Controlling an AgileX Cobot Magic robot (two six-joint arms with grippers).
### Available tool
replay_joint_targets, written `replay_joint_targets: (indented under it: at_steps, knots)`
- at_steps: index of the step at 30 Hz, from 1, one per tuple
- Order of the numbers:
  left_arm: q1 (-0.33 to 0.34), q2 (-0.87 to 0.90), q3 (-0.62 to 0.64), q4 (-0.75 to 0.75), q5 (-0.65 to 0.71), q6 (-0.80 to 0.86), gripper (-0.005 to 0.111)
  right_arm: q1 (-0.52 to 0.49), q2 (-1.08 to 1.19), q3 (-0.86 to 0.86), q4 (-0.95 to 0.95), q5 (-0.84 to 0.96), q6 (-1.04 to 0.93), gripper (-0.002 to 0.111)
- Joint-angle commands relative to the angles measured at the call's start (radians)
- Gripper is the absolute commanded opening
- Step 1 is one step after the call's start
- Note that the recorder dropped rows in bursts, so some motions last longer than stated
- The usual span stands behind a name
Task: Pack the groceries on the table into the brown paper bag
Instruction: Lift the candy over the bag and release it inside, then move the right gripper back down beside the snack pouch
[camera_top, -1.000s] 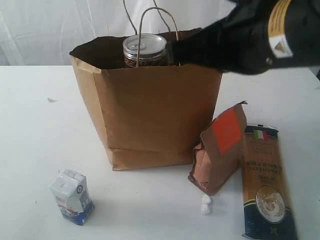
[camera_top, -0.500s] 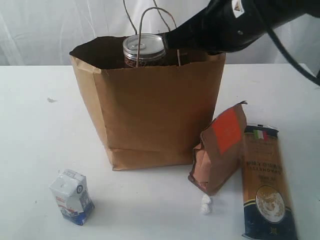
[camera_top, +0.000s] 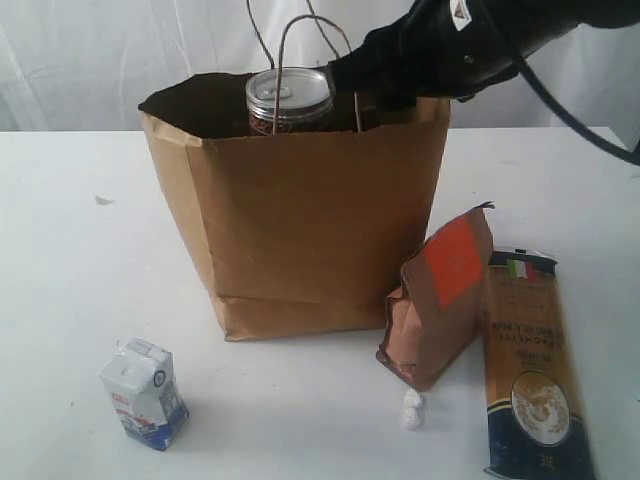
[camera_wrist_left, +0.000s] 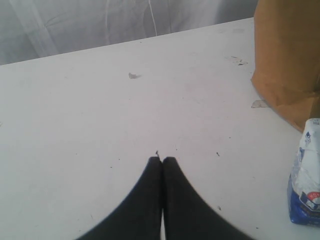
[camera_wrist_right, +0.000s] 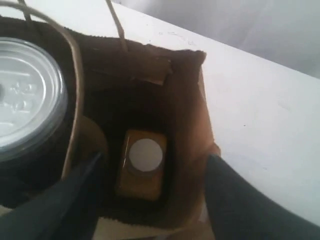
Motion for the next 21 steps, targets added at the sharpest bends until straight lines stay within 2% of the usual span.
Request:
replay_joint_targets:
  at_steps: [1, 4, 10, 21]
  knots:
    - [0.003, -0.005, 0.004, -0.001, -0.003, -0.001, 0.000, 0.007, -0.074, -0.008, 0.001, -0.011, -0.043, 0.045]
    - [0.003, -0.005, 0.004, -0.001, -0.003, -0.001, 0.000, 0.038, -0.139, -0.008, 0.008, -0.006, -0.043, 0.039]
    - [0.003, -0.005, 0.004, -0.001, -0.003, -0.001, 0.000, 0.106, -0.269, 0.042, 0.030, 0.008, -0.043, 0.038]
    - [0.003, -0.005, 0.004, -0.001, -0.003, -0.001, 0.000, 0.169, -0.440, 0.325, 0.089, 0.026, 0.021, 0.038]
